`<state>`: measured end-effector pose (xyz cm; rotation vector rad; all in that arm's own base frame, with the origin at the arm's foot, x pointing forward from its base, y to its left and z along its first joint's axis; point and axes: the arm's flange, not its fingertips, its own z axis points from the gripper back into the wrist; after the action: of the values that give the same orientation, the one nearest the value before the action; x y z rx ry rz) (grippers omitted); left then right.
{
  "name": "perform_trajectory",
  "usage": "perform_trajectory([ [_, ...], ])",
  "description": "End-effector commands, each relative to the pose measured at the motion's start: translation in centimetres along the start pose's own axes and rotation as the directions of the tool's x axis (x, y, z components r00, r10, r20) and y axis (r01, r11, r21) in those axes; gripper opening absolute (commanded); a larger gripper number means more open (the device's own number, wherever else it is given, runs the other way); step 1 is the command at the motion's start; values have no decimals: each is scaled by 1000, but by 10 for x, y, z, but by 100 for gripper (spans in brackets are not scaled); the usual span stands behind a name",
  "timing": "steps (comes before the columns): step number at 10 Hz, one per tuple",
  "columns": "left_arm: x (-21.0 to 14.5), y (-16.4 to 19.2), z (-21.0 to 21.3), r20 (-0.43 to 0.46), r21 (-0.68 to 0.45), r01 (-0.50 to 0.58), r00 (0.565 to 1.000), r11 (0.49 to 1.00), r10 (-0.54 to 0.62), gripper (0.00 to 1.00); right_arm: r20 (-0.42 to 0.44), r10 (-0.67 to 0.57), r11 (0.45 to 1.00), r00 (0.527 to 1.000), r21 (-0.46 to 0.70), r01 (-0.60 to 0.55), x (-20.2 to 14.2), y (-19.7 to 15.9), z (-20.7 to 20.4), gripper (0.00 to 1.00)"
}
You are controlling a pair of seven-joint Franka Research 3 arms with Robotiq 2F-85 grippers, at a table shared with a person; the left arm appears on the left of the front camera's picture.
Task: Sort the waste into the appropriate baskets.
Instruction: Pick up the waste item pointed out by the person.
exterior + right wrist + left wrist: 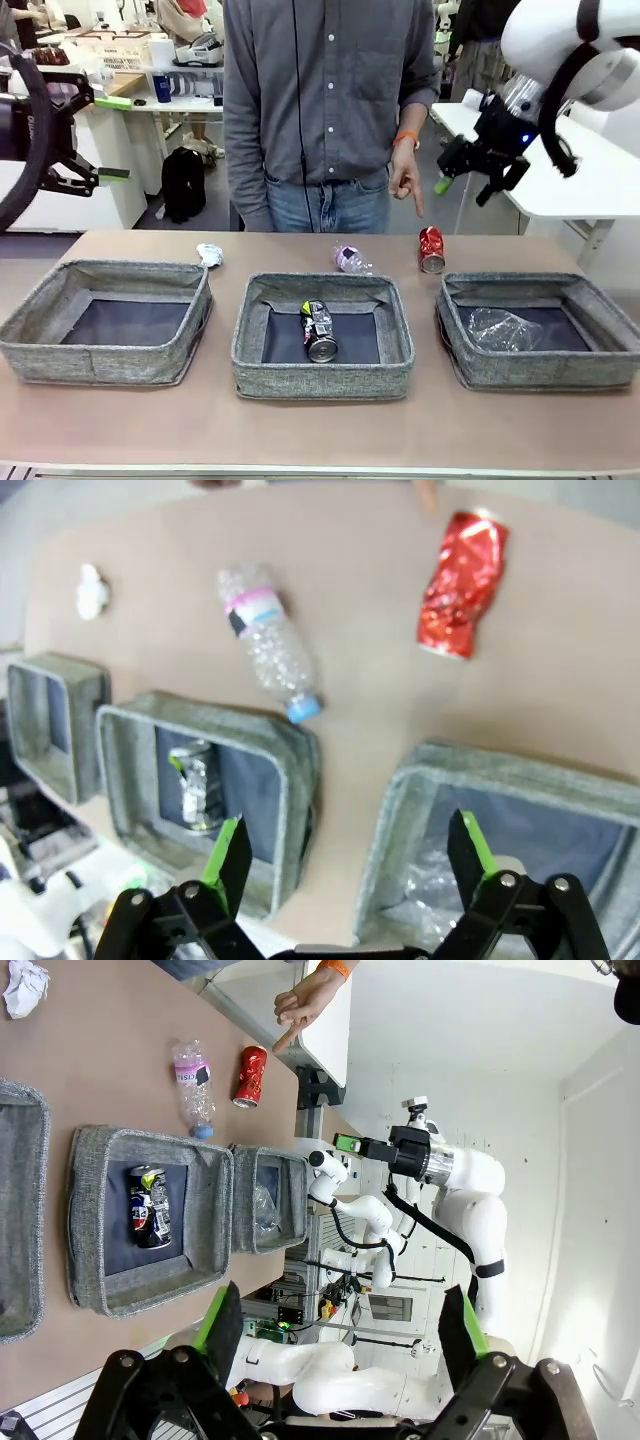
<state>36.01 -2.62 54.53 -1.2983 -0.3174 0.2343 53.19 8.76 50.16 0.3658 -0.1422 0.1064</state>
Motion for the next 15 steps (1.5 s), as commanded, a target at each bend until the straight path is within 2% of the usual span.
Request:
perform_trajectory([
  [1,-1,-2,0,0,-19,14,1000,1000,-14,100,33,17,1000,999,-14,-17,0,6,9,100],
  [2,-1,-2,0,0,-19,14,1000,1000,-14,100,33,17,1000,999,-14,-17,0,6,9,100],
  [3,-1,-2,0,0,-19,14,1000,1000,-14,100,-2,-4,1000,1000,0,4,0,-3,0,100],
  [4,-1,-2,0,0,-19,14,1000,1000,-14,100,145,-110,949,983,-278,147,10,5,-10,100],
  [5,-1,-2,0,0,-19,14,1000,1000,-14,100,175,-130,957,976,-236,170,26,-3,-34,100],
  [6,-1,-2,0,0,-19,14,1000,1000,-14,100,144,-149,952,978,-246,181,36,-9,-54,100],
  [7,-1,-2,0,0,-19,14,1000,1000,-14,100,147,-160,945,976,-261,195,43,-15,-73,100],
  [10,-1,-2,0,0,-19,14,1000,1000,-14,100,128,-169,962,977,-195,192,59,-21,-129,100],
  [13,-1,-2,0,0,-19,14,1000,1000,-14,100,191,-192,944,963,-232,234,70,-24,-176,100],
  [15,-1,-2,0,0,-19,14,1000,1000,-14,100,208,-218,925,953,-267,270,73,-29,-190,100],
])
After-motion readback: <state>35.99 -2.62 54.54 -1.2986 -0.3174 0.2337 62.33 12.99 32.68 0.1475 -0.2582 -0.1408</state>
